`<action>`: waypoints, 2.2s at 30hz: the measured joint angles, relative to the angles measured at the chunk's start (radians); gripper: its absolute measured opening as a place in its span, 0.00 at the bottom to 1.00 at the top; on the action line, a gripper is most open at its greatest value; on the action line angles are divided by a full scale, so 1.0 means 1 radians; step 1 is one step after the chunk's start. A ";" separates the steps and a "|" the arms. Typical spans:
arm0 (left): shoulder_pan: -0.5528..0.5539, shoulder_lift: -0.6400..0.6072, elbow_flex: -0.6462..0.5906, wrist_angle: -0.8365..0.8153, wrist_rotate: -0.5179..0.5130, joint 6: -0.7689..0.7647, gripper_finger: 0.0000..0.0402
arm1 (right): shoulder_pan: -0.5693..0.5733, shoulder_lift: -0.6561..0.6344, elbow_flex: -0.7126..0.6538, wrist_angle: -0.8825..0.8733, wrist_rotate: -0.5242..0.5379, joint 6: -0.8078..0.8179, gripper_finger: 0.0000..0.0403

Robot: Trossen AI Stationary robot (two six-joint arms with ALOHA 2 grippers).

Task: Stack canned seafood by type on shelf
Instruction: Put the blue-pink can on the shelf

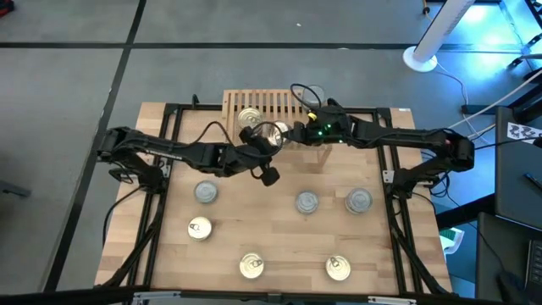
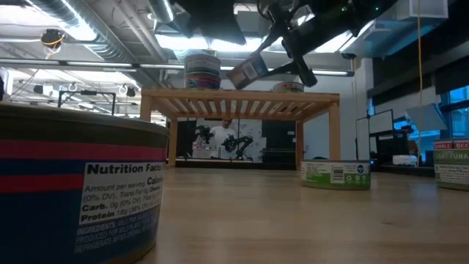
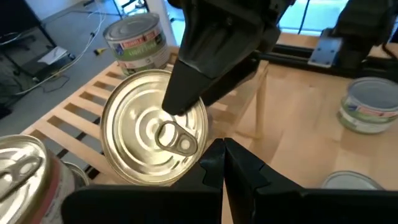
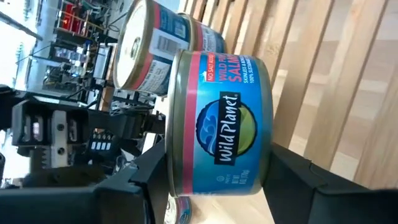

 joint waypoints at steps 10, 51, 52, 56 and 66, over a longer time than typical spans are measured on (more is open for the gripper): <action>0.038 0.051 -0.001 0.044 -0.002 0.012 0.01 | -0.013 0.015 0.000 0.005 0.054 0.077 0.50; 0.044 0.053 -0.001 0.051 -0.001 0.042 0.01 | -0.013 0.014 0.001 -0.008 0.147 0.085 0.54; 0.044 0.053 -0.001 0.051 -0.001 0.043 0.01 | -0.013 0.014 0.001 -0.007 0.147 0.081 0.56; 0.044 0.053 -0.001 0.051 -0.001 0.043 0.01 | -0.013 0.014 0.001 -0.001 0.160 0.075 0.67; 0.042 0.053 -0.001 0.050 -0.001 0.044 0.01 | -0.013 0.014 0.001 -0.006 0.173 0.067 0.79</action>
